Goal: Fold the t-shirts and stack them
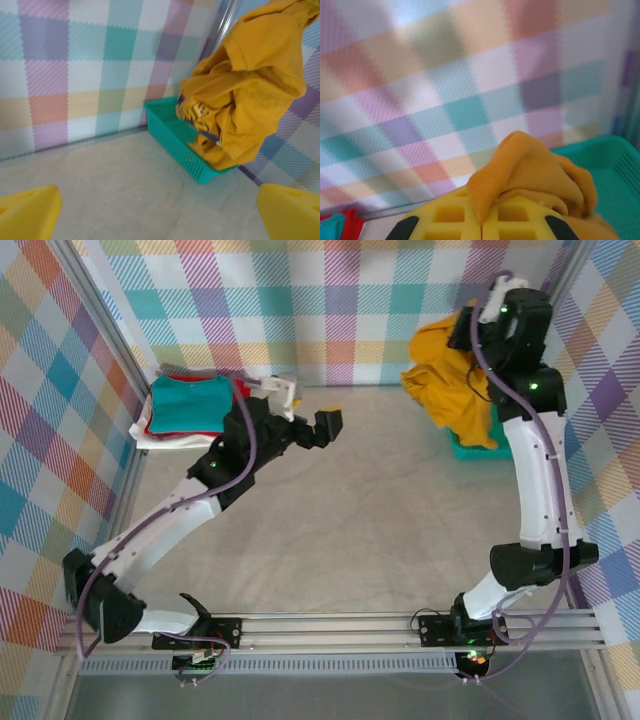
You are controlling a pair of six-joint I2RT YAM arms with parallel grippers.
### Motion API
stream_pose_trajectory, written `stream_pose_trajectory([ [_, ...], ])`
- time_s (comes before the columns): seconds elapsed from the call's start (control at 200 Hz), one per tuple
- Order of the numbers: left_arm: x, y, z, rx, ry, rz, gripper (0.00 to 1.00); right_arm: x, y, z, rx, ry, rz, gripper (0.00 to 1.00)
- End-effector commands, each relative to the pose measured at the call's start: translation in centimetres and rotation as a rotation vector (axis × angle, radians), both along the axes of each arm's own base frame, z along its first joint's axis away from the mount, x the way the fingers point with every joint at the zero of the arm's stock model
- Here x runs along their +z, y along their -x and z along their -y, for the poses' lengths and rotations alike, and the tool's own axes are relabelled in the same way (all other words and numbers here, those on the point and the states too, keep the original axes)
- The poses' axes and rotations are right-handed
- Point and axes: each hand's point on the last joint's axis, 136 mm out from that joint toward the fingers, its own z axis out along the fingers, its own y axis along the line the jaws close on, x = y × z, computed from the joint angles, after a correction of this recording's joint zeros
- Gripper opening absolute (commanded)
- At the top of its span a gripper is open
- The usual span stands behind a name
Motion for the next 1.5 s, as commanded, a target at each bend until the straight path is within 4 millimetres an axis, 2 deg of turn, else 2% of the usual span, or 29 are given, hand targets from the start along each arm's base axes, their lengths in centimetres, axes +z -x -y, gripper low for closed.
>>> stream_pose_trajectory([
  [0.0,0.6,0.8,-2.4,0.059,-0.011,0.029,1.00,5.2,3.7,-3.1,0.071,0.104,0.147,0.00],
  [0.08,0.3,1.5,-3.7,0.071,-0.027,0.019,1.00,5.0,4.6,-6.0,0.121,0.125,0.142,0.00],
  [0.16,-0.6,2.1,-4.9,0.083,-0.039,0.000,1.00,3.1,4.2,-8.6,0.169,0.127,0.095,0.00],
  [0.24,-1.9,2.4,-6.4,0.104,-0.048,-0.051,1.00,-0.6,2.3,-11.0,0.202,0.103,0.009,0.00],
  [0.34,-4.9,2.4,-8.3,0.135,-0.048,-0.115,0.98,-7.6,-1.7,-14.3,0.248,0.039,-0.144,0.00],
  [0.365,-6.1,2.3,-8.7,0.139,-0.050,-0.138,0.98,-9.8,-2.8,-15.9,0.289,0.006,-0.193,0.09],
  [0.41,-8.4,1.8,-9.2,0.145,-0.058,-0.180,0.97,-13.1,-4.4,-18.5,0.363,-0.040,-0.272,0.34],
  [0.425,-9.3,1.6,-9.3,0.146,-0.063,-0.196,0.97,-14.2,-4.9,-19.3,0.385,-0.052,-0.302,0.37],
  [0.45,-10.6,1.2,-9.3,0.145,-0.069,-0.224,0.96,-15.5,-5.5,-20.2,0.407,-0.066,-0.341,0.39],
  [0.465,-11.5,1.0,-9.4,0.144,-0.073,-0.243,0.96,-17.0,-6.2,-20.8,0.417,-0.071,-0.386,0.40],
  [0.52,-14.1,0.3,-9.3,0.141,-0.086,-0.312,0.93,-19.1,-7.5,-21.9,0.427,-0.083,-0.465,0.46],
  [0.575,-16.0,0.2,-8.7,0.107,-0.105,-0.349,0.92,-20.6,-8.1,-22.2,0.432,-0.075,-0.519,0.51],
  [0.665,-17.7,0.7,-7.0,0.026,-0.124,-0.377,0.91,-22.1,-7.8,-21.9,0.432,-0.052,-0.563,0.54],
  [0.78,-19.5,1.7,-4.1,-0.070,-0.215,-0.378,0.92,-23.5,-6.0,-19.3,0.398,-0.076,-0.571,0.57],
  [0.79,-19.7,1.8,-3.8,-0.079,-0.227,-0.382,0.93,-23.2,-5.9,-19.2,0.397,-0.084,-0.562,0.57],
  [0.795,-19.9,1.8,-3.7,-0.084,-0.232,-0.384,0.93,-23.8,-5.6,-18.9,0.392,-0.093,-0.576,0.57],
  [0.85,-21.6,1.8,-2.5,-0.107,-0.286,-0.410,0.94,-25.2,-4.2,-17.3,0.374,-0.161,-0.588,0.57],
  [0.925,-24.2,1.0,-1.9,-0.100,-0.328,-0.459,0.94,-27.3,-2.0,-15.9,0.361,-0.204,-0.613,0.58],
  [0.97,-25.1,0.2,-1.6,-0.090,-0.338,-0.468,0.93,-29.2,0.0,-15.3,0.358,-0.218,-0.647,0.58],
  [1.1,-26.3,-2.3,0.2,-0.095,-0.331,-0.456,0.92,-34.2,5.3,-13.9,0.348,-0.276,-0.747,0.58],
  [1.18,-27.4,-3.5,1.5,-0.120,-0.336,-0.490,0.87,-36.9,8.4,-13.4,0.353,-0.309,-0.814,0.59],
  [1.33,-29.5,-4.1,3.0,-0.153,-0.294,-0.539,0.84,-40.9,12.5,-12.3,0.338,-0.325,-0.912,0.59],
  [1.395,-30.1,-4.2,3.4,-0.163,-0.290,-0.549,0.75,-42.0,13.6,-12.2,0.338,-0.335,-0.932,0.59],
  [1.495,-30.9,-4.4,3.8,-0.174,-0.297,-0.572,0.54,-43.7,15.0,-12.1,0.338,-0.345,-0.969,0.59],
])
